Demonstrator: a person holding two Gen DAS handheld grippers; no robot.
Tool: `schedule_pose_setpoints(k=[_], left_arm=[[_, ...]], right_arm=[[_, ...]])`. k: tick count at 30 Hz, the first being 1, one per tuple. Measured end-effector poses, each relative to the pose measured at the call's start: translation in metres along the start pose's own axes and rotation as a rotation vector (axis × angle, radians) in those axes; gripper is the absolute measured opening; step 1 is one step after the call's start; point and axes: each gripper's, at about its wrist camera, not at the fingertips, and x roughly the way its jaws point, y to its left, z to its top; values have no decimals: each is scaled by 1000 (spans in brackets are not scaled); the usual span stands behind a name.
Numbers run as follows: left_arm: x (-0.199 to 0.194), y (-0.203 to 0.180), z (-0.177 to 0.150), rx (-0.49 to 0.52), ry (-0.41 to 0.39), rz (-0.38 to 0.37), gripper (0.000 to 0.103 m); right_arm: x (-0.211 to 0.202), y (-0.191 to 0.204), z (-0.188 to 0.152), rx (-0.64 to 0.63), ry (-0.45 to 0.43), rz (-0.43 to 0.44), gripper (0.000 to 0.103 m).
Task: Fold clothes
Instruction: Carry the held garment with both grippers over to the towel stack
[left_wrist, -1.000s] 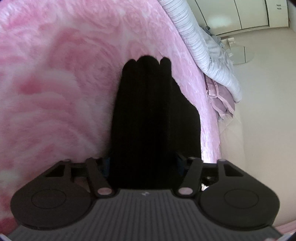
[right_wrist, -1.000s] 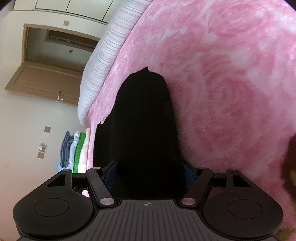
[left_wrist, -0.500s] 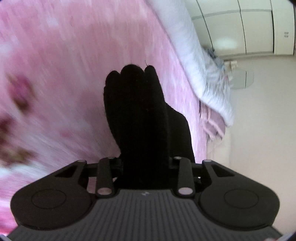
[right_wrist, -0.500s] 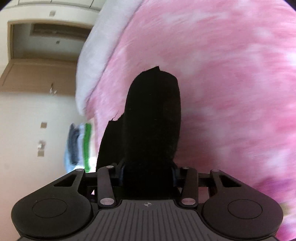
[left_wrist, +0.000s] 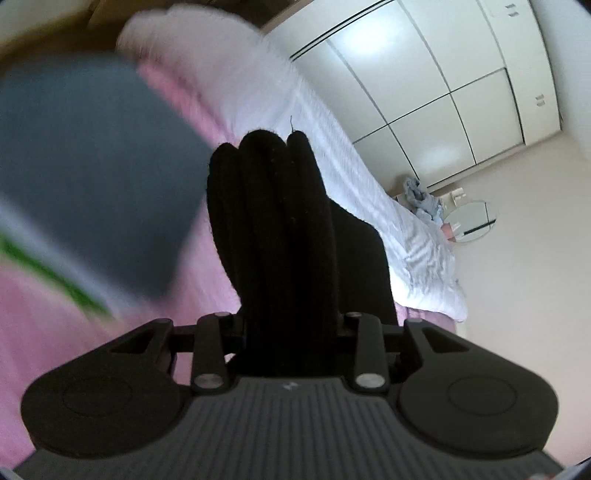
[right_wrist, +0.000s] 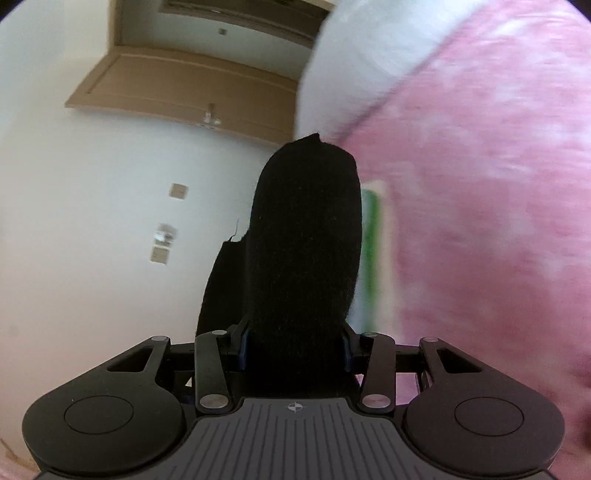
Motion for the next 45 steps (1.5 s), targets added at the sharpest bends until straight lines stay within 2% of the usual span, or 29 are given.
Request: schedule_pose_setpoints(k=[3, 7, 10, 13, 16, 19, 22, 25, 29, 31, 34, 37, 39, 41, 42, 43, 45], left_arm=[[-9, 31, 65, 68, -18, 0, 30], [-6, 78, 124, 93, -20, -18, 30], [3, 102, 147, 124, -10, -8, 30], [10, 131, 155, 115, 4, -12, 30], [17, 158, 158, 98, 21, -10, 30], [22, 169, 156, 88, 21, -31, 30], [22, 171, 156, 108, 23, -55, 31], [31, 179, 156, 98, 46, 15, 34], [13, 164, 153, 129, 44, 96, 36], [-6, 142, 145, 201, -3, 186, 36], [-35, 109, 132, 311, -75, 323, 29], [-43, 93, 111, 364, -73, 325, 26], [-48, 82, 96, 400, -71, 326, 24], [-54, 72, 82, 435, -69, 327, 19], [-48, 77, 76, 448, -58, 369, 18], [-41, 83, 70, 461, -47, 412, 15], [-33, 102, 63, 444, -47, 427, 13]], right_arm=[[70, 25, 5, -39, -50, -4, 42], [148, 43, 10, -78, -100, -25, 42], [186, 42, 14, -85, -103, -58, 42], [210, 30, 14, -83, -102, -90, 42], [222, 20, 11, -86, -101, -132, 43], [230, 16, 10, -94, -113, -184, 43], [226, 19, 10, -102, -134, -181, 43], [231, 15, 10, -102, -115, -248, 49], [232, 22, 16, -127, -80, -352, 51], [221, 42, 14, -226, -89, -431, 51], [203, 76, 4, -420, -96, -550, 51], [194, 103, -18, -614, -54, -587, 50], [197, 114, -36, -723, -15, -551, 50], [207, 119, -52, -813, 33, -539, 43], [213, 117, -58, -839, 50, -544, 35], [220, 113, -63, -861, 66, -551, 30], [233, 106, -74, -903, 98, -566, 27]])
